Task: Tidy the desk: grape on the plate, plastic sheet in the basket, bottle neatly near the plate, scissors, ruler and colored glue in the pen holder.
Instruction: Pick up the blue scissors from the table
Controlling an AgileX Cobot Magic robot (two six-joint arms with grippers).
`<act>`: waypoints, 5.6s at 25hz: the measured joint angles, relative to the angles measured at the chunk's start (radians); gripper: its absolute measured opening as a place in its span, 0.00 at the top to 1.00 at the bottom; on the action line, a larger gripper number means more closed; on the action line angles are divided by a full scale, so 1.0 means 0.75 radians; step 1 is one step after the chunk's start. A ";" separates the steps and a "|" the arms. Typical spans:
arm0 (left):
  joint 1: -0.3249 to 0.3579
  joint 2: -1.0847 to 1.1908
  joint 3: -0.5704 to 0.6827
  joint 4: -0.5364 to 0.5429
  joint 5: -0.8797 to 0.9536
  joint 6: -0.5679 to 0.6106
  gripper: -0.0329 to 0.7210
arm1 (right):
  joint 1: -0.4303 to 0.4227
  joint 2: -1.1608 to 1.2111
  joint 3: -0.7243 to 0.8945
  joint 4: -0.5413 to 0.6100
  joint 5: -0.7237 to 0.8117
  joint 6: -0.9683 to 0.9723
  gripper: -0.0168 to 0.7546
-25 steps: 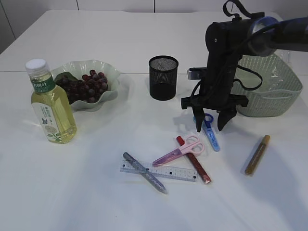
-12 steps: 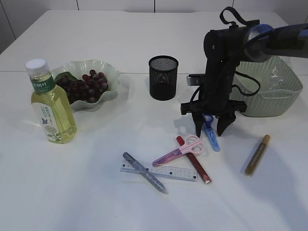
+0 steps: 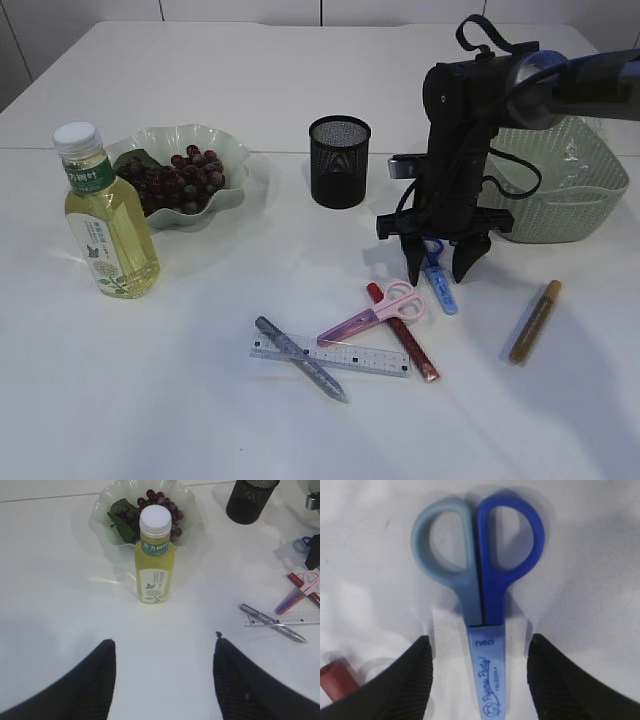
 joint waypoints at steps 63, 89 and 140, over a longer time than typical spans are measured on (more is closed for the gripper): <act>0.000 0.000 0.000 0.000 0.024 0.000 0.37 | 0.000 -0.047 0.000 0.014 0.000 -0.062 0.66; 0.000 0.000 0.000 -0.004 0.024 0.000 0.37 | 0.000 0.009 0.000 0.031 0.000 -0.059 0.64; 0.000 0.000 0.000 -0.032 0.036 0.000 0.37 | 0.000 0.014 0.000 0.020 -0.002 -0.062 0.78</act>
